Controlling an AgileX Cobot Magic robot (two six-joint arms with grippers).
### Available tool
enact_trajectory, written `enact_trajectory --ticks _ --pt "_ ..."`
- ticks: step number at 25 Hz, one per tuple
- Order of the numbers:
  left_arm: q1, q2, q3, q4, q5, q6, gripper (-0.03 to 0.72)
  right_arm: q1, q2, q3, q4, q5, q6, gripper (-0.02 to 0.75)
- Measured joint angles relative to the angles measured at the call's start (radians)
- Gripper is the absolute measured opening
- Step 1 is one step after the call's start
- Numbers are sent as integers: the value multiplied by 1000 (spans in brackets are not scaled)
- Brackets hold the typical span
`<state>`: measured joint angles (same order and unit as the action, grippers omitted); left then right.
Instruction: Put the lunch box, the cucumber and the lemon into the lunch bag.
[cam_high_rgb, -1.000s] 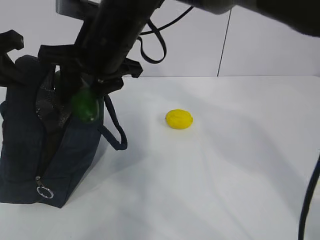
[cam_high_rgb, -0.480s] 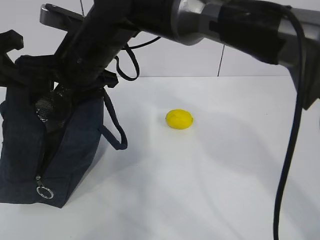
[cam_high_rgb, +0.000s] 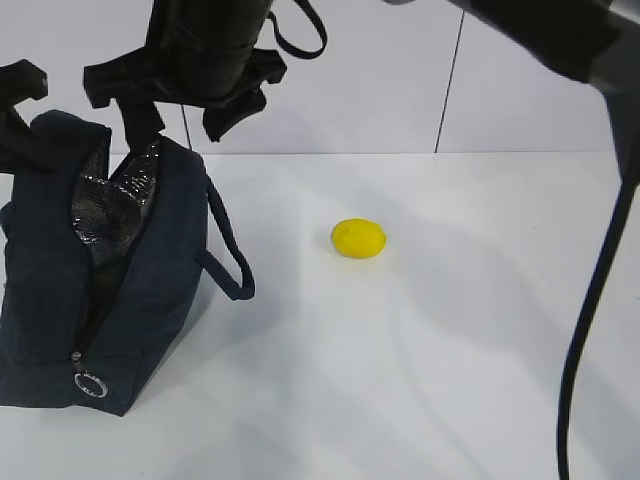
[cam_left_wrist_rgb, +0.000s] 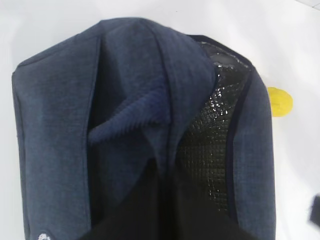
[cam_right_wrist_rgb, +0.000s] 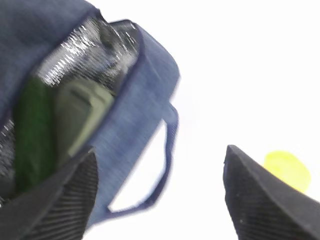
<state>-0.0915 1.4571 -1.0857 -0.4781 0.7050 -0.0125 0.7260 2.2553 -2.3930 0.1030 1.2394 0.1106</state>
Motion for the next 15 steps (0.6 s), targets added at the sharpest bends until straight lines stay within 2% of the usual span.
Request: enact_trajectory --ticks 5,7,11,15 --pt "0 0 0 2 0 0 -6 -4 -33 -9 -127 10 -14 587" --pt "0 0 0 2 0 0 -6 -9 -55 10 -142 10 -20 587" --pt "0 0 0 8 0 0 -6 -13 -116 120 -165 11 -38 587" --pt "0 0 0 12 0 0 -6 -13 -197 282 -234 11 -47 587"
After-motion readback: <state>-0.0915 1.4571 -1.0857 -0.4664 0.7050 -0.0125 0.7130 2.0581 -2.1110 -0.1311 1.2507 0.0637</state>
